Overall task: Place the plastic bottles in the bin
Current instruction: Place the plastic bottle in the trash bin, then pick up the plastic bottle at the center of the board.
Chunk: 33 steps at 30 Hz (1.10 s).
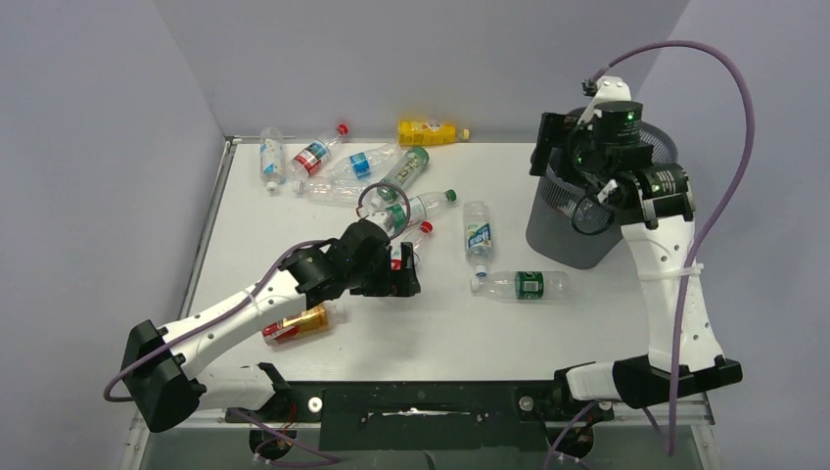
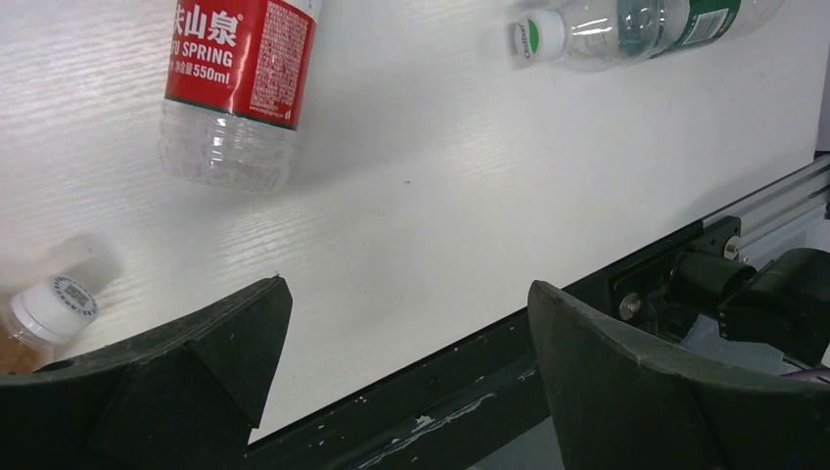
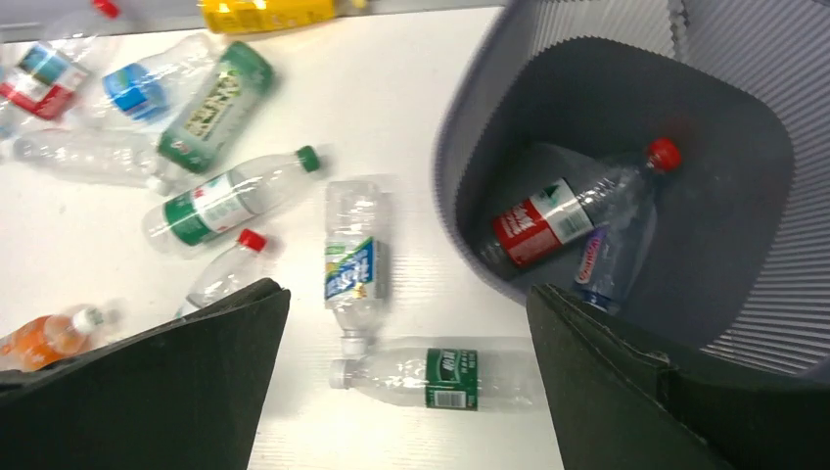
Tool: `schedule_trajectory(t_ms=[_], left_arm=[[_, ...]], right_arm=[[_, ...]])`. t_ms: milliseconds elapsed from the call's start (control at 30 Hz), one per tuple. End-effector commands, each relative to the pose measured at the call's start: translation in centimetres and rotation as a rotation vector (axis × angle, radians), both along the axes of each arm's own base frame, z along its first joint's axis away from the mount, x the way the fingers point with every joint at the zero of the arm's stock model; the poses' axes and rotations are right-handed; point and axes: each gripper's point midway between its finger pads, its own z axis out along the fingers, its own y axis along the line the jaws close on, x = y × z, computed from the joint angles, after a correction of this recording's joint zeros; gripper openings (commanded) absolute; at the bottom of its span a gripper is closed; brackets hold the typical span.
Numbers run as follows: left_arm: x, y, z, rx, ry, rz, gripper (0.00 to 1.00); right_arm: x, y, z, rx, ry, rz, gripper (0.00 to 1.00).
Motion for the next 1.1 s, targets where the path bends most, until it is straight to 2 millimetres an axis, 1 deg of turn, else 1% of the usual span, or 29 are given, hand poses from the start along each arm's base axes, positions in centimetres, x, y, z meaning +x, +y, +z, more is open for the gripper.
schedule_trajectory(t_ms=[0, 33, 67, 100, 133, 200, 267, 300, 333, 400, 500, 567, 633, 767, 933, 1067], left_arm=[[1.7, -0.1, 2.5, 0.015, -0.084, -0.005, 0.93], [1.8, 0.1, 2.3, 0.033, -0.084, -0.008, 0.93], [2.1, 0.2, 2.3, 0.043, -0.089, -0.007, 0.93], [2.2, 0.4, 2.3, 0.059, -0.09, -0.01, 0.93], [2.4, 0.7, 2.1, 0.078, -0.088, -0.007, 0.93], [2.9, 0.8, 2.4, 0.091, -0.1, -0.007, 0.93], [3.4, 0.9, 2.6, 0.104, -0.111, -0.004, 0.93], [3.6, 0.9, 2.6, 0.109, -0.117, -0.002, 0.93], [3.9, 0.9, 2.6, 0.118, -0.122, 0.002, 0.93], [4.3, 1.0, 2.5, 0.129, -0.128, 0.009, 0.93], [4.9, 1.2, 2.0, 0.142, -0.129, 0.023, 0.93], [5.2, 1.3, 1.6, 0.151, -0.124, 0.029, 0.93], [5.6, 1.4, 1.1, 0.162, -0.117, 0.032, 0.93], [6.5, 1.6, 0.7, 0.183, -0.119, 0.047, 0.93], [7.7, 1.5, 0.9, 0.164, -0.136, 0.07, 0.93], [8.2, 1.4, 0.3, 0.145, -0.106, 0.085, 0.93]], right_arm=[[-1.7, 3.8, 2.1, -0.014, -0.111, 0.06, 0.98], [-2.5, 6.1, 1.8, -0.006, -0.111, 0.117, 0.98], [-3.0, 7.2, 1.2, -0.002, -0.104, 0.131, 0.98], [-4.1, 9.6, 0.7, 0.002, -0.102, 0.189, 0.98], [-4.9, 11.2, -0.1, 0.0, -0.095, 0.217, 0.98], [-6.6, 14.4, -1.8, -0.018, -0.078, 0.27, 0.98], [-8.0, 17.2, -3.7, -0.046, -0.054, 0.317, 0.98], [-8.6, 18.3, -4.7, -0.06, -0.044, 0.33, 0.98], [-9.2, 19.2, -5.8, -0.079, -0.032, 0.342, 0.98], [-10.3, 20.9, -7.6, -0.089, -0.011, 0.373, 0.98], [-11.4, 22.1, -9.9, -0.057, 0.024, 0.408, 0.98], [-11.8, 22.8, -10.6, -0.005, 0.021, 0.442, 0.98], [-12.3, 23.2, -11.2, 0.031, 0.02, 0.474, 0.98], [-12.8, 23.2, -12.3, 0.035, 0.023, 0.515, 0.98], [-12.7, 22.4, -13.9, 0.008, 0.014, 0.528, 0.98], [-12.6, 21.8, -14.7, 0.033, 0.025, 0.527, 0.98]])
